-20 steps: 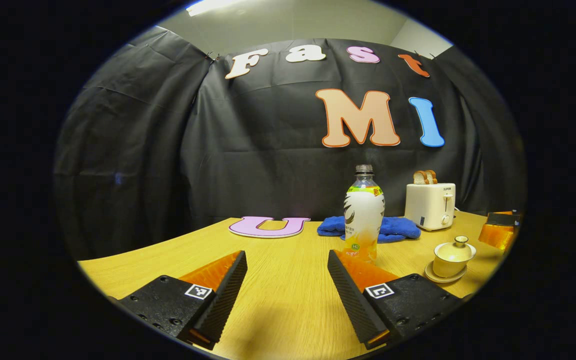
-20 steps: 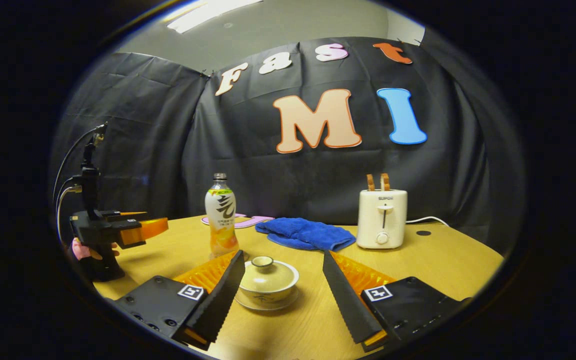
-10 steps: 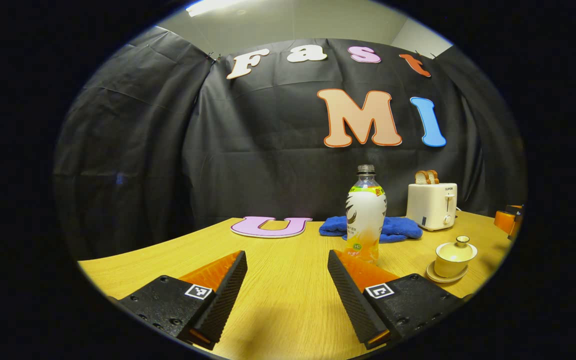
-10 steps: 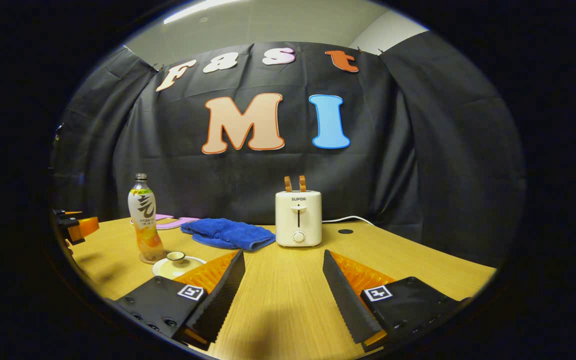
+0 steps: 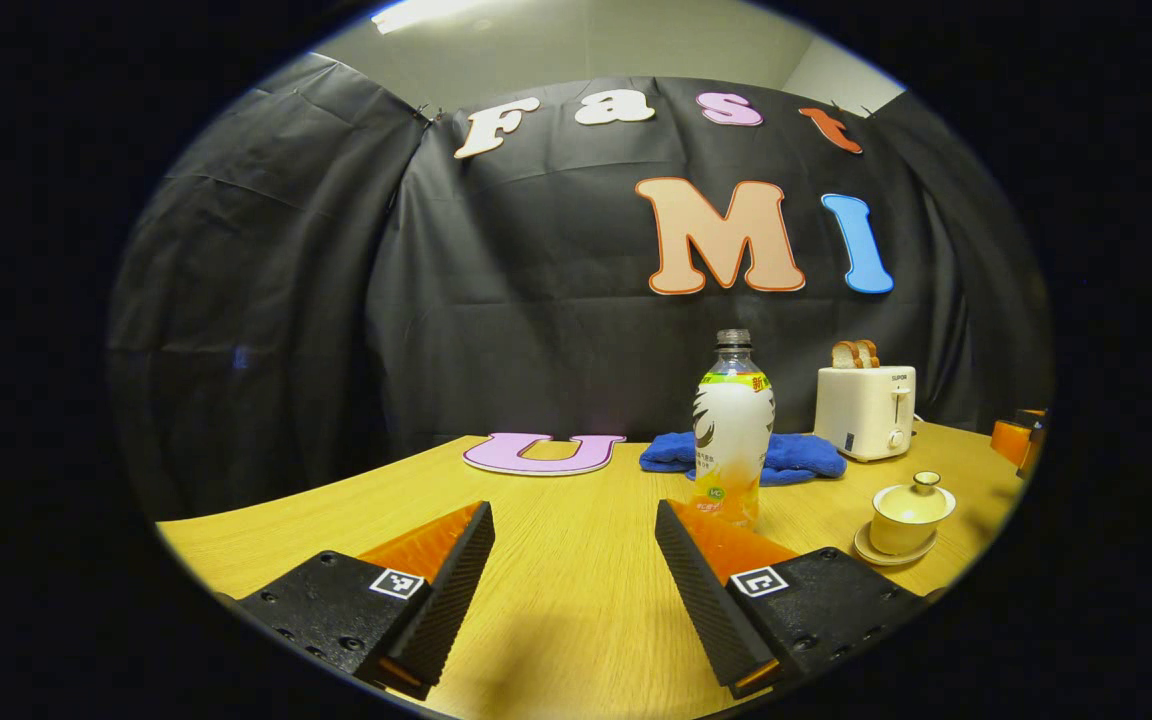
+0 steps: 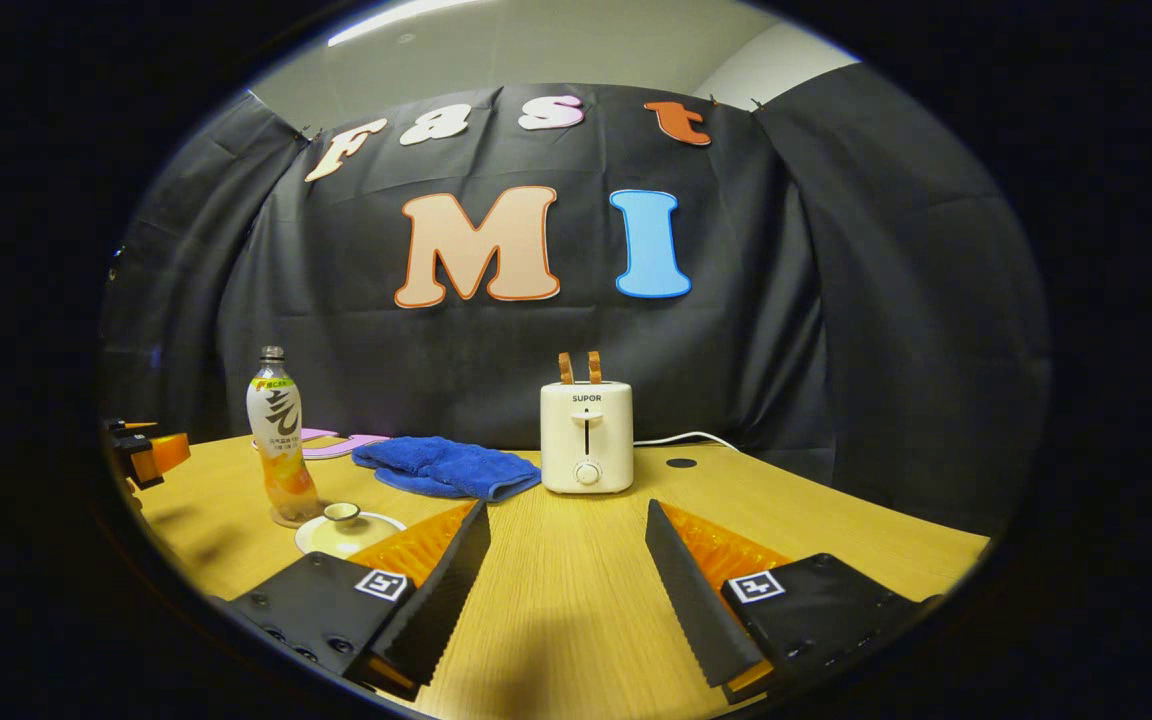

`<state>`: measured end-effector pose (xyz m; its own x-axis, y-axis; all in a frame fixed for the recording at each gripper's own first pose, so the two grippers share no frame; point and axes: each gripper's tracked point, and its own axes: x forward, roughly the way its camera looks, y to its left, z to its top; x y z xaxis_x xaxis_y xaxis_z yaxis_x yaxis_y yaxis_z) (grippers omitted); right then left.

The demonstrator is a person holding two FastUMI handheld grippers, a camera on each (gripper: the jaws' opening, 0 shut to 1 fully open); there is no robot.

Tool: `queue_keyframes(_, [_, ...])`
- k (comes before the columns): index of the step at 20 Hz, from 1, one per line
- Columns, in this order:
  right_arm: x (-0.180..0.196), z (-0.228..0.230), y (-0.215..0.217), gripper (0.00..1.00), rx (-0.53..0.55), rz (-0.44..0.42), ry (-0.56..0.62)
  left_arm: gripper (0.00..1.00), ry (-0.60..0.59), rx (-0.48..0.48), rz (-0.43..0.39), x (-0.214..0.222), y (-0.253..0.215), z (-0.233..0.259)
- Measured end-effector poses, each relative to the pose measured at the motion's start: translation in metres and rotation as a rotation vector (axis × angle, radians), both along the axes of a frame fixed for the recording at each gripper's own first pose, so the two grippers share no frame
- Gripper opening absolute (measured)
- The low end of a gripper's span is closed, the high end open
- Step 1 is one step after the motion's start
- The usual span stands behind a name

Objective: Open the teacup lid with one hand, grasp the water bottle and pour water into the teacup with the other hand; after pouring, place the water bottle on the coaster and then close the teacup lid.

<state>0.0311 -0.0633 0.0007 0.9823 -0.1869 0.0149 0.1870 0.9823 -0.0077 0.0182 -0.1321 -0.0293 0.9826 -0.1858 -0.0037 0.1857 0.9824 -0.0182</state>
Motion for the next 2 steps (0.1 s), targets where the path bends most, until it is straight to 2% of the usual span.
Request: queue_keyframes(2, [0.0007, -0.0007, -0.0002, 0.94, 0.000, 0.000, 0.000, 0.95, 0.000, 0.000, 0.000, 0.0015, -0.0011, 0.0004])
